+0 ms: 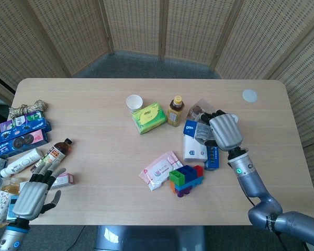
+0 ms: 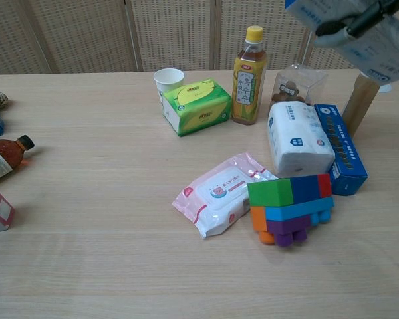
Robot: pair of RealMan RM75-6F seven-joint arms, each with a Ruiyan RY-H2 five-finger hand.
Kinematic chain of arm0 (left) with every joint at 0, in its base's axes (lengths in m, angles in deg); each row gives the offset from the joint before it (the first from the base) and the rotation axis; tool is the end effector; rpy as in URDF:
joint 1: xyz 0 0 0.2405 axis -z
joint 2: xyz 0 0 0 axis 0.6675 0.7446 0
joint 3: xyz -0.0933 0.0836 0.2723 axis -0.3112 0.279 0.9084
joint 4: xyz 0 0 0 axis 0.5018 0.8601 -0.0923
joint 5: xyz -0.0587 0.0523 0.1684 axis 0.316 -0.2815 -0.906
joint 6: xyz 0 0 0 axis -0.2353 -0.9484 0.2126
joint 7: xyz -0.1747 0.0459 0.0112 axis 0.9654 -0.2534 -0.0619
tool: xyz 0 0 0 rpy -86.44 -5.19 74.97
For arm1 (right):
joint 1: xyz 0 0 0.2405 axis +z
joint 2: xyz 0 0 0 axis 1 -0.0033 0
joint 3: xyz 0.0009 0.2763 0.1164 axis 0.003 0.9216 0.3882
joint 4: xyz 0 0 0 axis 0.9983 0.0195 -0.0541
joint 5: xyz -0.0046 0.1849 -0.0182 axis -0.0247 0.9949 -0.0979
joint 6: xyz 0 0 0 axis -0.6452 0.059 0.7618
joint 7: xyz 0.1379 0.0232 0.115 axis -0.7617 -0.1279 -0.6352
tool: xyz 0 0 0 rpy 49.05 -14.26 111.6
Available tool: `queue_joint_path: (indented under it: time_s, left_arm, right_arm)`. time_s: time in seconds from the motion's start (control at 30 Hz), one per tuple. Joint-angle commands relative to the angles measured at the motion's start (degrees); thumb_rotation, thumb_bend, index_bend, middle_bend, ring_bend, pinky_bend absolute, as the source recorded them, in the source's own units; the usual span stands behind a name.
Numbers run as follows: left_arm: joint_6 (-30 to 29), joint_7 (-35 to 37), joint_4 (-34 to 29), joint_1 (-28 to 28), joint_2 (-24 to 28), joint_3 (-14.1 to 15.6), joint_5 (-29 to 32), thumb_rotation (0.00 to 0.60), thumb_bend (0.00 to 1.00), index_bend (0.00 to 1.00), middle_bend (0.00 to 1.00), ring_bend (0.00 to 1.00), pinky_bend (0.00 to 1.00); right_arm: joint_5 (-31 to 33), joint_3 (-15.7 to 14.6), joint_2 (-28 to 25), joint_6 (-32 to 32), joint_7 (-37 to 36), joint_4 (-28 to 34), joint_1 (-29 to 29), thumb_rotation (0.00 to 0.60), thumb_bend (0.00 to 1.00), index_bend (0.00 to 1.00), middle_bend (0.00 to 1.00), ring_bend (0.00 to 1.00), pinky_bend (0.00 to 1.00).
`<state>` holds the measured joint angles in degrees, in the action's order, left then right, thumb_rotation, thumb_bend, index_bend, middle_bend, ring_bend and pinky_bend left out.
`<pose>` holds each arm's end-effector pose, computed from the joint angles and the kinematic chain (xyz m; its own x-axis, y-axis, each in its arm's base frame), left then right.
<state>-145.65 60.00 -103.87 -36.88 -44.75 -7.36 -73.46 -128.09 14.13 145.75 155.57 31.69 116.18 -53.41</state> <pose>-0.2916 0.1848 0.1184 0.3373 0.2080 0.9181 0.9399 -0.1296 -0.3160 -0.1561 -0.4060 0.1205 0.2399 0.0778 0.9677 -0.8602 -0.4450 0.2491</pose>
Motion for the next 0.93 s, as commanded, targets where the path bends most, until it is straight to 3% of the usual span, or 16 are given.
queue_joint_path:
  time_s: [0.03, 0.33, 0.7, 0.93]
  left_arm:
    - [-0.82, 0.89, 0.52, -0.84, 0.21, 0.49, -0.07, 0.6, 0.54, 0.17, 0.06, 0.0, 0.0]
    - [-1.32, 3.81, 3.27, -2.6, 0.03, 1.45, 0.92, 0.6, 0.54, 0.17, 0.06, 0.0, 0.0]
    - [-6.57, 9.04, 6.09, -7.1, 2.74, 2.8, 0.95, 0.6, 0.54, 0.15, 0.06, 0.0, 0.0]
    - [-5.93, 11.99, 8.84, -7.78, 1.35, 2.95, 0.84, 0.6, 0.54, 0.15, 0.06, 0.0, 0.0]
  right_arm:
    - [-1.0, 0.16, 0.15, 1.0, -0.97, 0.44, 0.56, 0.6, 0.2, 0.47, 0.95, 0.58, 0.48]
    - [-0.71, 0.46, 0.22, 0.01, 3.07, 1.53, 2.66, 0.6, 0.2, 0.46, 0.95, 0.58, 0.48]
    - [-1.26, 0.47, 1.03, 1.16, 5.58, 4.33, 3.95, 0.6, 0.2, 0.46, 0.95, 0.58, 0.48]
    - [-1.11, 0.43, 1.02, 0.49, 7.53, 5.68, 5.04, 0.6, 0.2, 0.46, 0.95, 0.58, 0.48]
